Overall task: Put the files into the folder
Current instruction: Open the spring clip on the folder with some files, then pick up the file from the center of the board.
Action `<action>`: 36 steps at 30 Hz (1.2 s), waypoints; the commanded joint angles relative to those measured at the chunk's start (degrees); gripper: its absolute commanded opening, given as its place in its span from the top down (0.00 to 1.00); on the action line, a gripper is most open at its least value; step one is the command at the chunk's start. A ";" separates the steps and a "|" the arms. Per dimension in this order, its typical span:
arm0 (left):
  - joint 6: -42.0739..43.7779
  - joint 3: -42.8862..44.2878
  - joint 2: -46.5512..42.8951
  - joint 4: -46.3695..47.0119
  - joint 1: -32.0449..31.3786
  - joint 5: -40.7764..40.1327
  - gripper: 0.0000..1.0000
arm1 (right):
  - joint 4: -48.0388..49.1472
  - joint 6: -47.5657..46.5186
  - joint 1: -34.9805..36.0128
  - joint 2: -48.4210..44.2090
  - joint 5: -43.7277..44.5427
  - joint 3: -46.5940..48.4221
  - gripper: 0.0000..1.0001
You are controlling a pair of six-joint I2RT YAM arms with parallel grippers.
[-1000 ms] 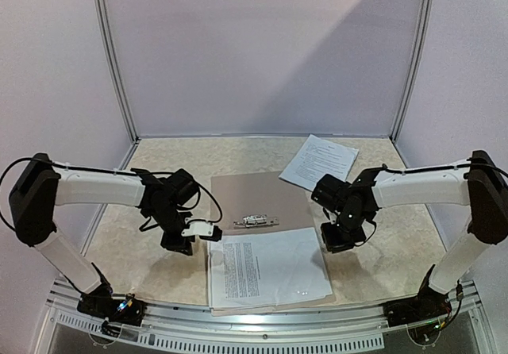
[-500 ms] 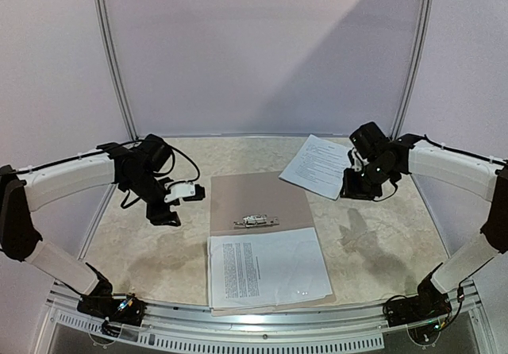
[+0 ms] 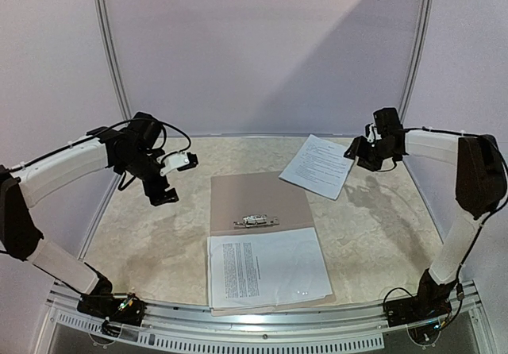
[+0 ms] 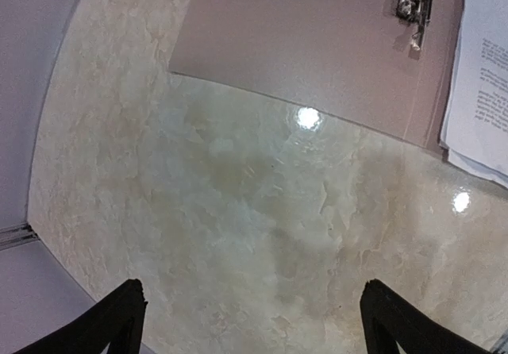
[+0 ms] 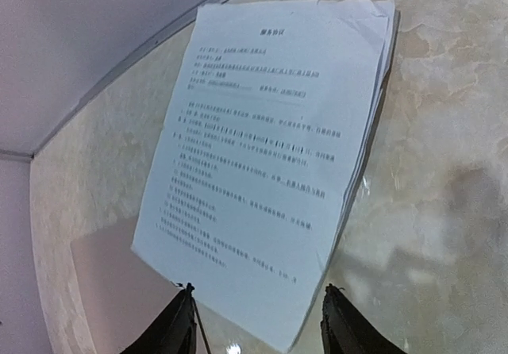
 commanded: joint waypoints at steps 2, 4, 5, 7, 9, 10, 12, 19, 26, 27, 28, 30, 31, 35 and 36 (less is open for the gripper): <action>-1.25 2.43 3.44 0.61 0.55 -0.53 0.04 | 8.59 3.44 -4.07 10.38 -3.05 8.46 0.62; -1.25 2.46 4.23 0.74 0.55 -0.24 0.04 | 10.09 4.64 -5.89 14.58 -5.17 11.71 0.73; -1.25 2.36 4.81 0.72 0.49 -0.32 0.04 | 10.25 5.33 -6.75 16.83 -6.19 13.60 0.76; -1.48 2.50 6.02 0.28 0.51 -0.53 0.04 | 10.30 6.48 -7.84 21.01 -7.00 17.41 0.78; -1.67 2.61 6.99 -0.08 0.56 -0.51 0.04 | 10.97 6.15 -8.17 23.90 -6.80 20.20 0.78; -1.71 2.56 7.33 0.02 0.56 -0.53 0.04 | 11.51 5.52 -8.33 25.66 -6.92 21.54 0.78; -1.69 2.25 8.13 0.15 0.53 -0.53 0.04 | 11.96 4.81 -8.85 28.26 -8.21 24.66 0.76; -2.04 3.22 11.71 -1.03 0.49 -2.06 0.04 | 13.29 5.41 -10.44 35.21 -8.66 29.77 0.75; -2.08 3.88 13.20 -1.38 0.49 -2.21 0.04 | 12.47 5.54 -10.40 37.86 -9.14 31.21 0.75; -2.12 3.89 13.37 -1.44 0.54 -2.20 0.04 | 12.09 5.39 -10.46 38.07 -9.09 31.23 0.75; -2.13 3.96 13.49 -1.50 0.43 -2.14 0.04 | 11.58 5.30 -10.40 38.29 -8.68 31.24 0.75; -2.13 4.07 13.68 -1.61 0.45 -1.91 0.04 | 10.96 4.74 -10.45 38.25 -7.92 31.20 0.71; -2.13 4.08 13.65 -1.74 0.47 -1.72 0.04 | 10.72 4.36 -10.42 38.27 -7.58 31.18 0.71; -2.04 3.99 13.69 -1.82 0.33 -1.33 0.04 | 10.38 3.13 -10.44 37.36 -5.44 31.20 0.70; -2.04 3.94 13.67 -1.84 0.31 -1.25 0.04 | 10.64 2.78 -10.42 37.00 -4.85 31.20 0.69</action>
